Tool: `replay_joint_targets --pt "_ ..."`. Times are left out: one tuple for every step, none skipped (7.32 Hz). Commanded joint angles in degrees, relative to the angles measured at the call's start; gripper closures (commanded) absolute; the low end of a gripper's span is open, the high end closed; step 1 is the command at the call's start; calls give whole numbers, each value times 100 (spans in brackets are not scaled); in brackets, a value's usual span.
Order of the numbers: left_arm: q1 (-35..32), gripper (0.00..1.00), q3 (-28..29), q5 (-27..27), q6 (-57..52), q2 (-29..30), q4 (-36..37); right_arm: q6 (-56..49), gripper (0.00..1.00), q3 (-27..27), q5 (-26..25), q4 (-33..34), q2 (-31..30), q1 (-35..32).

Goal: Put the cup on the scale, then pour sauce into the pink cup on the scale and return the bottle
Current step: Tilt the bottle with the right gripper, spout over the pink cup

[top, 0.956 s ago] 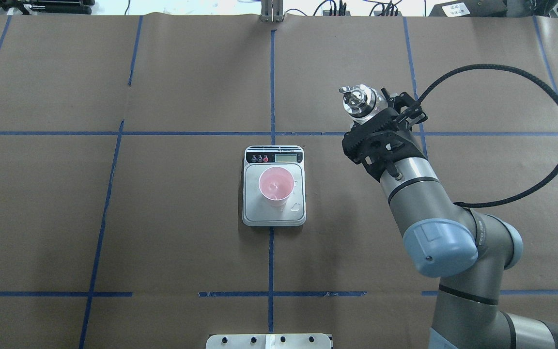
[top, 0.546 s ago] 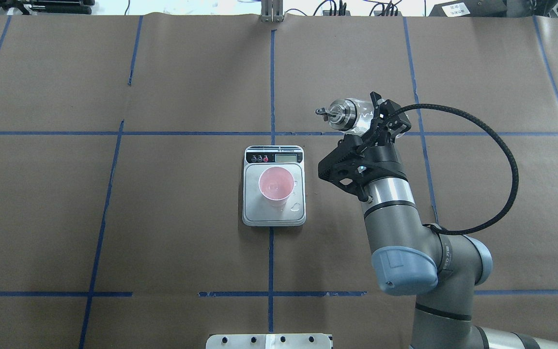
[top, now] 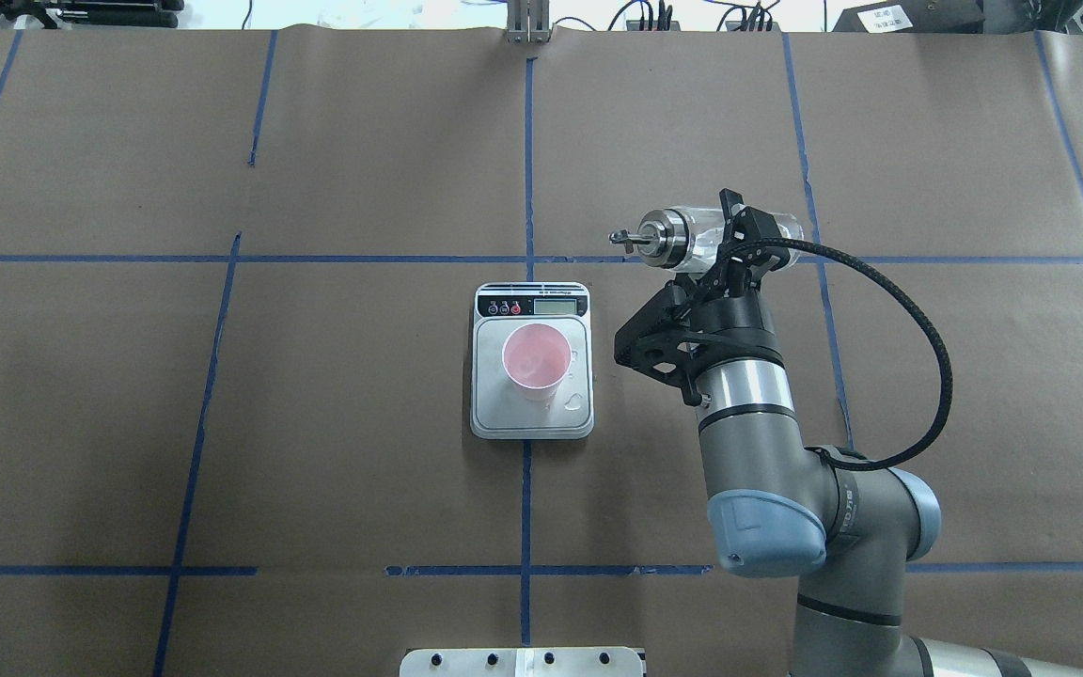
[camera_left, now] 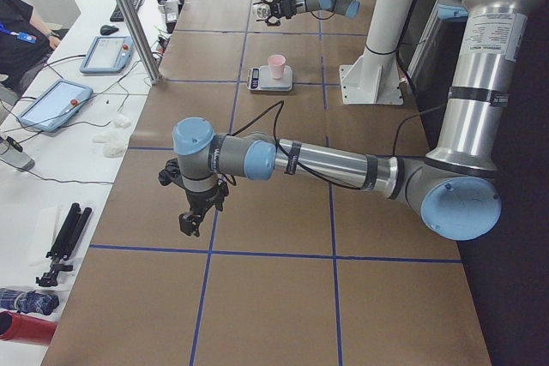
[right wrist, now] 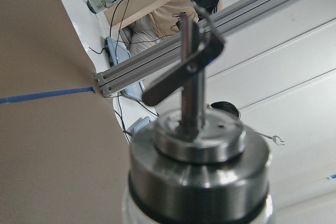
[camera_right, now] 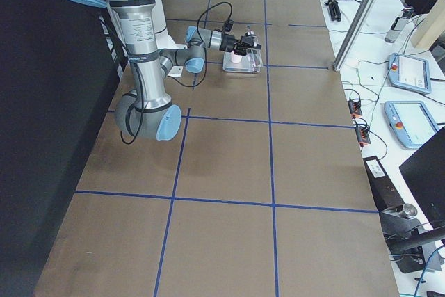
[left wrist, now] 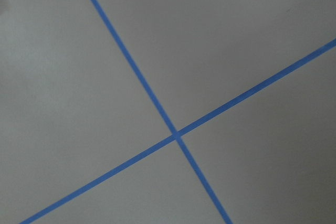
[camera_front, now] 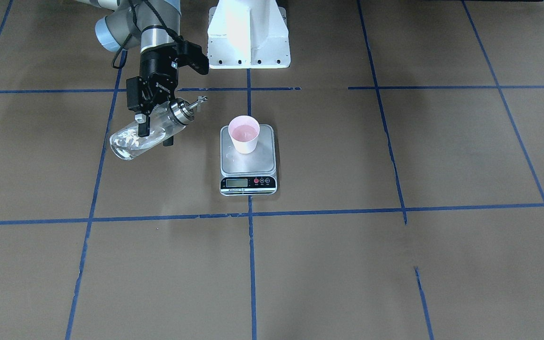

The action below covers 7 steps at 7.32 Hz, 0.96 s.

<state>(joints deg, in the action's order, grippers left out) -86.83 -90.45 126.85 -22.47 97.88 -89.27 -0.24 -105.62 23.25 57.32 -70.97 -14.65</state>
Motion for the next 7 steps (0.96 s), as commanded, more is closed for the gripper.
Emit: replay_joint_targets --pt "-1 0 141 -11 6 3 -73 -282 100 373 -529 -2 39 277" --pt "-1 0 159 -3 -12 12 -73 -327 100 646 -732 -2 161 357" --pt "-1 0 159 -3 -12 12 -73 -580 100 788 -908 -2 223 427" --pt "-9 0 159 -3 5 12 -73 -922 100 833 -980 -2 224 480" --pt "-9 0 159 -11 14 12 -73 -960 100 842 -1032 7 250 498" --pt "-18 0 159 -3 6 12 -73 -1274 100 937 -1050 -2 250 507" --pt "-18 0 159 -3 6 21 -65 -1521 100 956 -1172 -10 259 516"
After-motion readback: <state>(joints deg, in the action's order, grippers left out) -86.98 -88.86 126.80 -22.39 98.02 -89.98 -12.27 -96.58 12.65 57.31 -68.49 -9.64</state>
